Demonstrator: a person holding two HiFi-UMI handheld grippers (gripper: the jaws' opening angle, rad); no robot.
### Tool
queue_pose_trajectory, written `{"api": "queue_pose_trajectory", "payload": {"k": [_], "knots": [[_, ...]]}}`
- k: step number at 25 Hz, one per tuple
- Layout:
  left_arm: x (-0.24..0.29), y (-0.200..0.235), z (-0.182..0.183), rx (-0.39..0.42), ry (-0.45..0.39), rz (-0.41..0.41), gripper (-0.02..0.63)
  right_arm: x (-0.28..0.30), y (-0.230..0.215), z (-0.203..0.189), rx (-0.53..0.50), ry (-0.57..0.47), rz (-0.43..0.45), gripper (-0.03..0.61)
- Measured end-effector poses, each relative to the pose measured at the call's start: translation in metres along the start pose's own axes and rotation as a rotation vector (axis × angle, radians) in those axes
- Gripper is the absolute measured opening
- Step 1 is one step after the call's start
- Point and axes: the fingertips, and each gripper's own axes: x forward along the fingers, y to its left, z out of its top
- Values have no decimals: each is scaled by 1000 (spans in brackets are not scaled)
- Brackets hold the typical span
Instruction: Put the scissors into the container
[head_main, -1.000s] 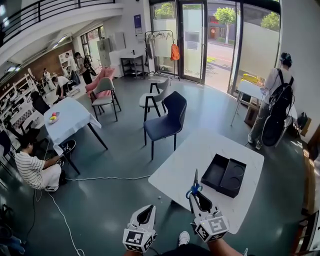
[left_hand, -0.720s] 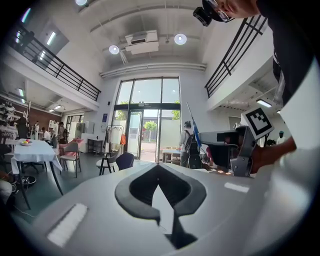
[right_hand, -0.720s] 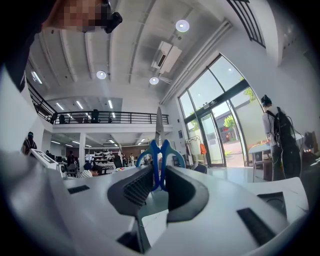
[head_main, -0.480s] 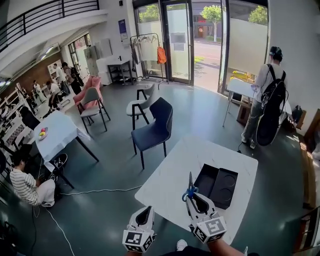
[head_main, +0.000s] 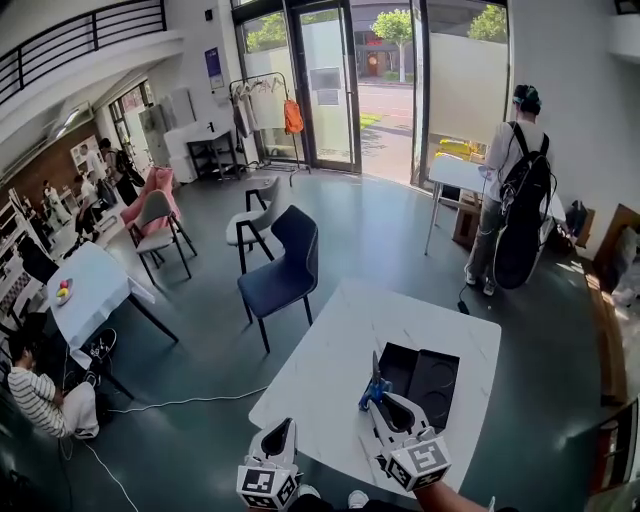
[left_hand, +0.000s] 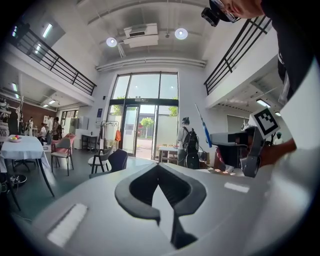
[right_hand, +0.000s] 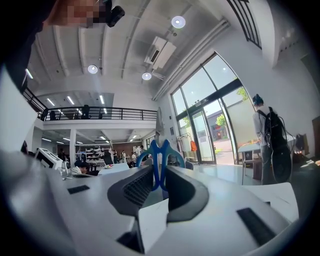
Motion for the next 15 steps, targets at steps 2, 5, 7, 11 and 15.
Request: {"api": "queue_pose_trajectory", "payload": {"k": [2,5,7,11,15], "knots": [[14,1,0,-21,-8,-27,9,8,-6,-1,-8,6,-14,80],[39,-1,-4,-18,-3,-83,9,18,-17,-1,-28,17,-39,80],[57,-1,-7,-11,5,-125,9,24,-24,2,-35,20,-65,80],[87,9,3,7,18,-182,9,42,-34,6,-28,13,-134,80],[112,24,7,-5,21,-257,9,62,-39,2,-55,17,-209,80]]}}
